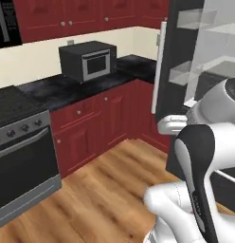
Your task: Place the cold items (sweet potato and peach) from the fridge in one tupperware on the dining counter. Place the warm items (hot dog and kebab skewer) in the stove area in another tupperware.
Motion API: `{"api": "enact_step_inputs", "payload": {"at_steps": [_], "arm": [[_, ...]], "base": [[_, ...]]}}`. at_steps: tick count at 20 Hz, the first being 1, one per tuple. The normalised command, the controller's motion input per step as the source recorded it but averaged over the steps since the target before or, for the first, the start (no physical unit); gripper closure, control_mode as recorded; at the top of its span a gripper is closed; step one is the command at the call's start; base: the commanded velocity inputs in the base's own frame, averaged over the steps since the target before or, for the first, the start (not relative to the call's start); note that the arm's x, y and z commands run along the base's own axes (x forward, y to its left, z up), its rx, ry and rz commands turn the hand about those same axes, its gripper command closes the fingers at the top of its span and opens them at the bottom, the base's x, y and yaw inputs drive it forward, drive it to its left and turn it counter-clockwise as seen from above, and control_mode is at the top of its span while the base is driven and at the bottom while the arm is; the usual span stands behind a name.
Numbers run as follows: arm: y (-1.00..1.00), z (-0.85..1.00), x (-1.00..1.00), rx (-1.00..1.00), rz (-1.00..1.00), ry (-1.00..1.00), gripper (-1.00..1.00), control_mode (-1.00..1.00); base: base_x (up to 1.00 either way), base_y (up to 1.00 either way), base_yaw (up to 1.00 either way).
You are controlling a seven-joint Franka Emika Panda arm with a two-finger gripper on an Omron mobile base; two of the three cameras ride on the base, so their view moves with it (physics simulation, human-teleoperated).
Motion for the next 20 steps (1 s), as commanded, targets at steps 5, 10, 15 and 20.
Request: {"api": "enact_step_inputs", "payload": {"at_steps": [5, 10, 15, 20], "arm": [[0.0, 0.0, 0.0, 0.0, 0.0, 0.0, 1.0, 1.0], [0.0, 0.0, 0.0, 0.0, 0.0, 0.0, 1.0, 1.0], [0.0, 0.0, 0.0, 0.0, 0.0, 0.0, 1.0, 1.0], [0.0, 0.0, 0.0, 0.0, 0.0, 0.0, 1.0, 1.0]], "base": [[-0.8, 0.0, 0.7], [-0.68, 0.03, 0.81], [-0.71, 0.41, 0.75], [-0.56, 0.74, 0.69]]}}
